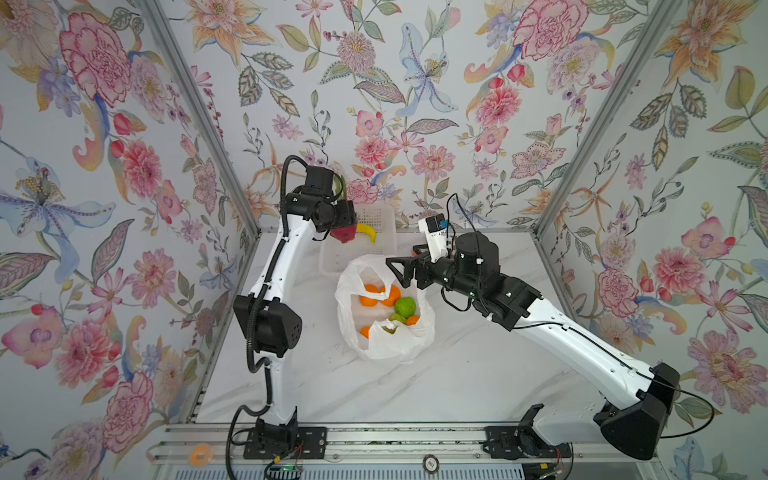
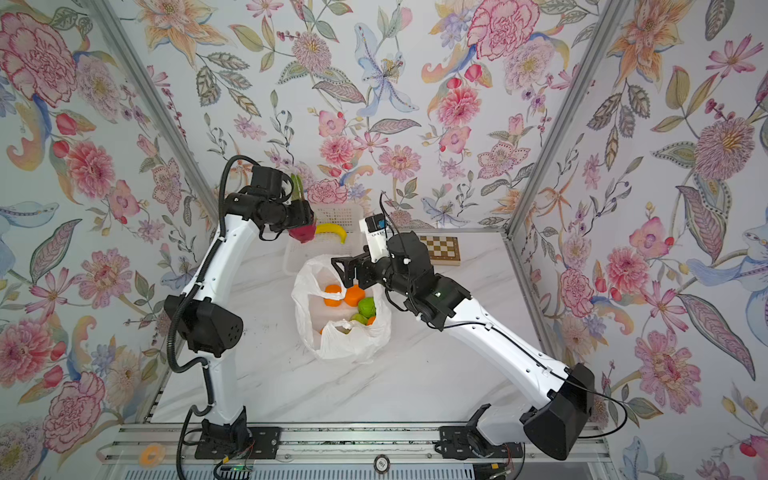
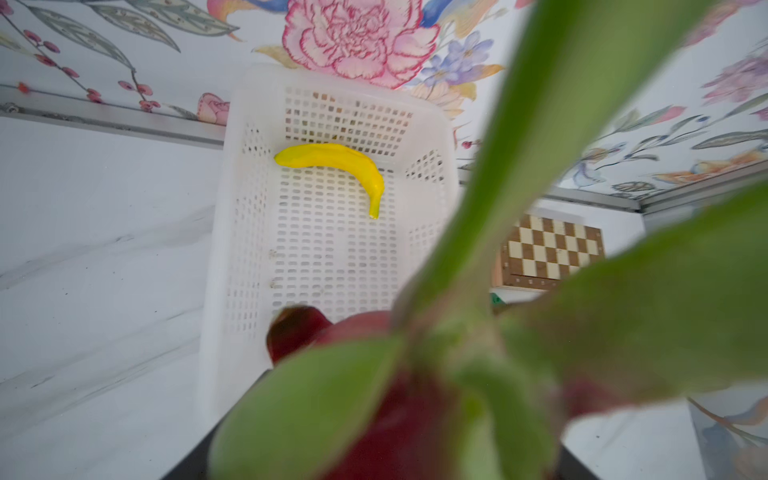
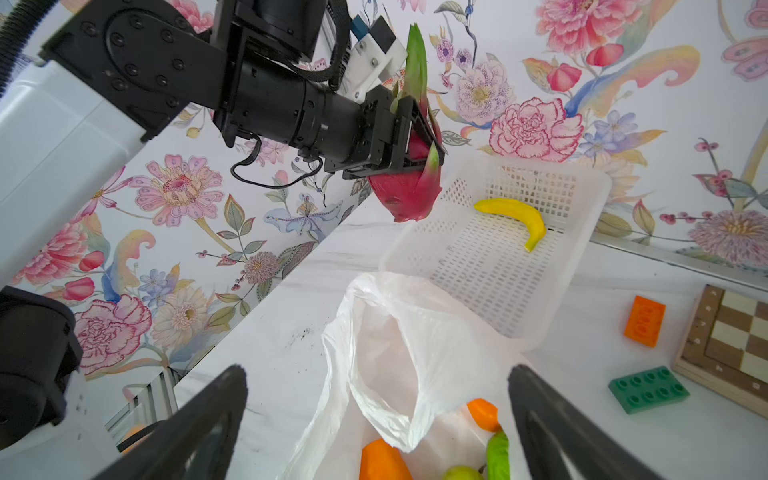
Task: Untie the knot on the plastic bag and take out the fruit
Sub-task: 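Carry the dragon fruit with the left gripper into the white basket, then release the dragon fruit with the left gripper while the right reaches into the bag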
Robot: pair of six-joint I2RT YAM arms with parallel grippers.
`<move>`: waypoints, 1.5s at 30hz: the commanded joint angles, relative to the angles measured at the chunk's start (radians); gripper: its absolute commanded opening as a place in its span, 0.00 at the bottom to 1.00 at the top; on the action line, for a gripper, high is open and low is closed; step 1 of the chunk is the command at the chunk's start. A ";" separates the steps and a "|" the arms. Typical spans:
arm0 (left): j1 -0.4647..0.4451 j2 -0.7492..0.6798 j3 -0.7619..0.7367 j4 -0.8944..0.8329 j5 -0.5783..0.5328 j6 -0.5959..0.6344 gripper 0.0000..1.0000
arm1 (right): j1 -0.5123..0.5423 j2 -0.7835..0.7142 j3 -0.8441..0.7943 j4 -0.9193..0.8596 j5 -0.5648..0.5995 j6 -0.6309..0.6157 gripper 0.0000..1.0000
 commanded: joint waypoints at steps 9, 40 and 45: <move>0.007 0.236 0.057 -0.067 -0.139 0.029 0.44 | -0.014 0.009 0.028 -0.035 -0.014 0.022 0.99; 0.017 0.367 0.161 -0.096 -0.166 0.069 0.99 | -0.008 0.020 0.019 -0.008 -0.007 0.065 0.99; 0.022 0.282 0.166 -0.102 -0.144 0.066 0.99 | 0.006 0.012 0.015 -0.009 -0.001 0.072 0.99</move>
